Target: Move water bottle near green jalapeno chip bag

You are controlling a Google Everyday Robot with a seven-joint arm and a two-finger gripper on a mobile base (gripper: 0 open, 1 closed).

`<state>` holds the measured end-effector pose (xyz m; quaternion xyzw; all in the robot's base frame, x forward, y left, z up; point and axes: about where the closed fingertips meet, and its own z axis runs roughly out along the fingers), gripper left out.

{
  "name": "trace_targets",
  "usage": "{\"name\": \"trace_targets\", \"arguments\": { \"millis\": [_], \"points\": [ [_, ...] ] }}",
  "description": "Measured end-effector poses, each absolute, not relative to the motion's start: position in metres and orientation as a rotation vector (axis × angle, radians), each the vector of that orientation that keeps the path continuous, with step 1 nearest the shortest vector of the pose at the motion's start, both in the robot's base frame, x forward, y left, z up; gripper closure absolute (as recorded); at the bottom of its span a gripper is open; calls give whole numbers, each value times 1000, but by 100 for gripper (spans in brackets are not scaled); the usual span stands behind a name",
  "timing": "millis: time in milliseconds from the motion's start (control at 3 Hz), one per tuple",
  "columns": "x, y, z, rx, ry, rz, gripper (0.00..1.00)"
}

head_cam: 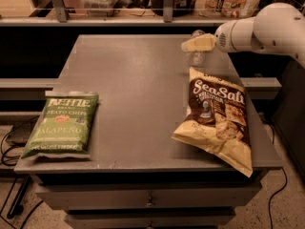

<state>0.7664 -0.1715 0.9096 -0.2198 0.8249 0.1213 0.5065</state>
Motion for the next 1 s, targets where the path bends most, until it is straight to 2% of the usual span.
{"name": "trace_targets", "arguments": {
  "millis": [667, 1000],
  "points": [
    [797, -179, 878, -425, 2007, 370, 0],
    [803, -174, 861, -413, 2032, 404, 18]
  ]
}}
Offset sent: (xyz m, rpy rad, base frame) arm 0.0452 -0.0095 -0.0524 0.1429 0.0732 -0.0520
